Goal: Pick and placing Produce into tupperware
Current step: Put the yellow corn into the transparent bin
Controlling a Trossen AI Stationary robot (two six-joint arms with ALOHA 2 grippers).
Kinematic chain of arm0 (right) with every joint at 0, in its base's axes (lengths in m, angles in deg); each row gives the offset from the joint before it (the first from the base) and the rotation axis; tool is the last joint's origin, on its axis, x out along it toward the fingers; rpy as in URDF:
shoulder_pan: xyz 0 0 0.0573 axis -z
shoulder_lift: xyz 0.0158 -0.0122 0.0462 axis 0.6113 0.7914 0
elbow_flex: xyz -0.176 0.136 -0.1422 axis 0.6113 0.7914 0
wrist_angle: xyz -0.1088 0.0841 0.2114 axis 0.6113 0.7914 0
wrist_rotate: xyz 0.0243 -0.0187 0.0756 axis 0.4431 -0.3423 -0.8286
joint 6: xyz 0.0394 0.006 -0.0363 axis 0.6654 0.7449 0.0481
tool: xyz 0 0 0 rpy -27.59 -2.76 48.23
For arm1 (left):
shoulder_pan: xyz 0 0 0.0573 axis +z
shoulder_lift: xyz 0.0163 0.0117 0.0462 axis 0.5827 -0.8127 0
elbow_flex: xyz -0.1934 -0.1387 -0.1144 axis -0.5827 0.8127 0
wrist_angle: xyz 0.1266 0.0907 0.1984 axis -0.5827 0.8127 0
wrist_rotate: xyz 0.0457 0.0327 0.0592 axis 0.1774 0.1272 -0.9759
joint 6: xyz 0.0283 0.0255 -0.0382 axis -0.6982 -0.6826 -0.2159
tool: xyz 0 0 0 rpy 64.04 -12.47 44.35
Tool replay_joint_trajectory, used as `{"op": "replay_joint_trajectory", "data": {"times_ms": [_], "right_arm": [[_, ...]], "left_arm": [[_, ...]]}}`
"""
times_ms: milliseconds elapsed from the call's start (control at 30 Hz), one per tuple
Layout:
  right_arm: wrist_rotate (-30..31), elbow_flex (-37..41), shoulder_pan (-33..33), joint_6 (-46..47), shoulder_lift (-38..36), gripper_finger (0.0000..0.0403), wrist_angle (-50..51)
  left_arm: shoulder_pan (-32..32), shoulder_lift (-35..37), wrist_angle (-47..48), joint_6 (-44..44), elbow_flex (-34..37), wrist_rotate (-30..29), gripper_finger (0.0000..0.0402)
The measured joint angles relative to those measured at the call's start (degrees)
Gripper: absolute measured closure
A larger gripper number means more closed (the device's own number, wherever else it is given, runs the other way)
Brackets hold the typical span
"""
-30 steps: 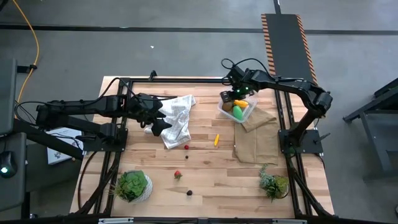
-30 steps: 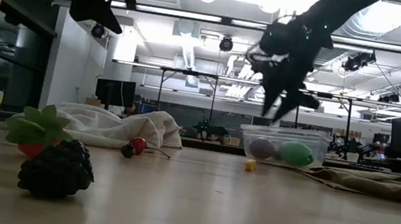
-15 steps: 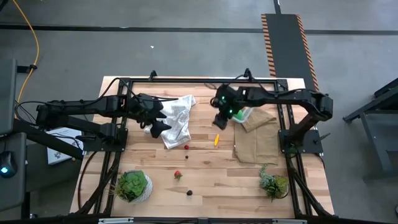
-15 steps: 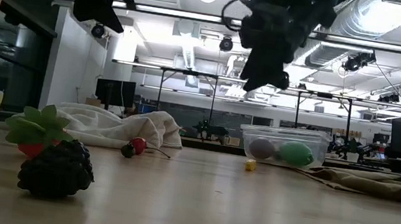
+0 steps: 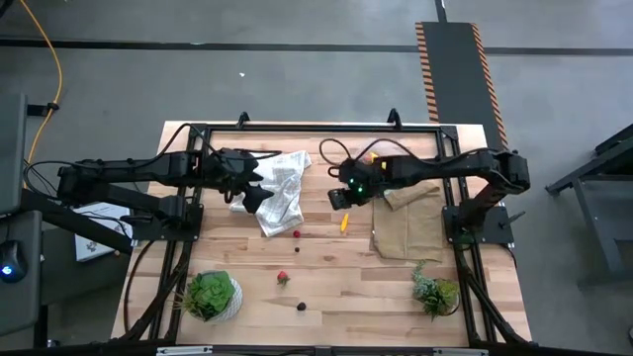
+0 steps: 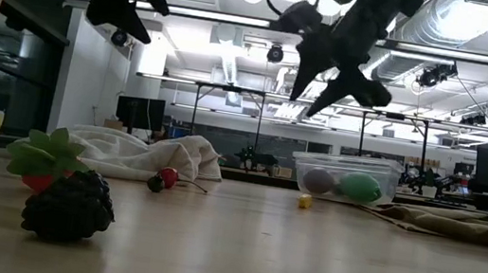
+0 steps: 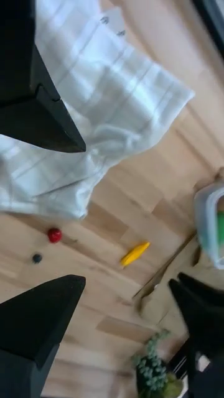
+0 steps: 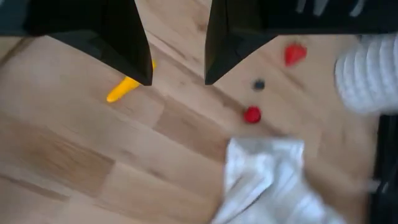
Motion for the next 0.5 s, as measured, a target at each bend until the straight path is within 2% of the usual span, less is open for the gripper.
{"op": "replay_joint_trajectory", "data": {"times_ms": [167,267,500], "right_arm": [[5.35,-0.02,-2.60,16.47,1.20,0.0265,2.69],[6.51,-0.15,-3.81,23.36,2.06,0.0265,2.51],[7.33,-7.60,-5.70,31.38,8.37,0.0265,13.61]], "left_arm": [[0.01,0.00,-3.93,-1.24,0.00,-0.87,0.0073],[0.01,-0.02,-5.11,-1.51,0.00,1.53,0.0073],[0.01,-0.02,-3.81,-8.85,0.00,5.75,0.0073]]}}
